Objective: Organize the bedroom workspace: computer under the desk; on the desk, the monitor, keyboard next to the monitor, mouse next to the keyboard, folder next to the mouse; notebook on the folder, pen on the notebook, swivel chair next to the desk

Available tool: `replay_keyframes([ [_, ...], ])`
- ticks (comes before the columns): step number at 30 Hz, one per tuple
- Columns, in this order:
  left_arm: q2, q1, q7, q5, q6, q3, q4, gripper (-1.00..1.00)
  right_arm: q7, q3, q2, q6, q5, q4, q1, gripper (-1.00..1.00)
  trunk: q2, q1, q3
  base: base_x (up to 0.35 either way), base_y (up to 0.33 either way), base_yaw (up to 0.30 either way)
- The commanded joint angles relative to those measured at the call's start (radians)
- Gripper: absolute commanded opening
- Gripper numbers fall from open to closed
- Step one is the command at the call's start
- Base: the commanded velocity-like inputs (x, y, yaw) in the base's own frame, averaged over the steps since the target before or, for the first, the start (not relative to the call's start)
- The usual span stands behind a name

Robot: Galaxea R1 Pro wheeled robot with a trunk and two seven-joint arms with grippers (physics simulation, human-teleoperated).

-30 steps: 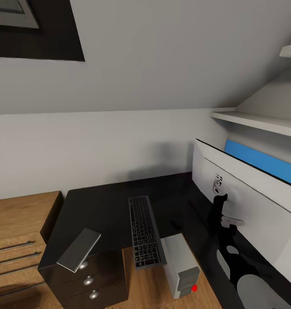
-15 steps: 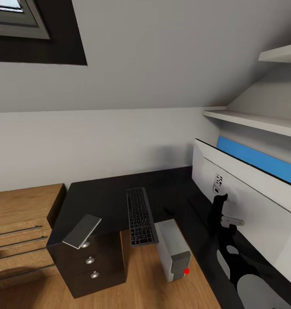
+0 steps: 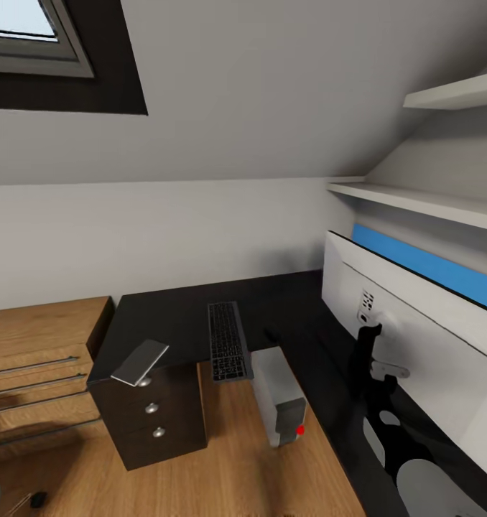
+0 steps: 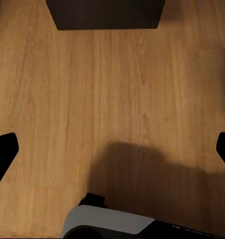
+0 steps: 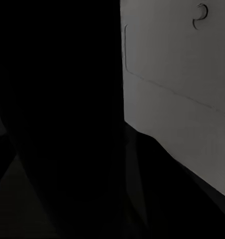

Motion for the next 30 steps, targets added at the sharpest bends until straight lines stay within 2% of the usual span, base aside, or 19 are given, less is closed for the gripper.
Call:
replay_keyframes([
  [1,-0.001,0.000,-0.003,0.006,-0.002,0.003,-0.001,1.00,-0.003,-0.007,0.001,-0.002,0.020,-0.002,-0.002,-1.00,-0.001,0.000,-0.001,-0.290,-0.102,0.000],
  [30,-0.001,0.000,-0.003,0.006,-0.002,0.003,-0.001,1.00,-0.003,-0.007,0.001,-0.004,0.020,-0.002,0.000,-1.00,-0.001,0.000,-0.001,-0.282,-0.102,0.000],
])
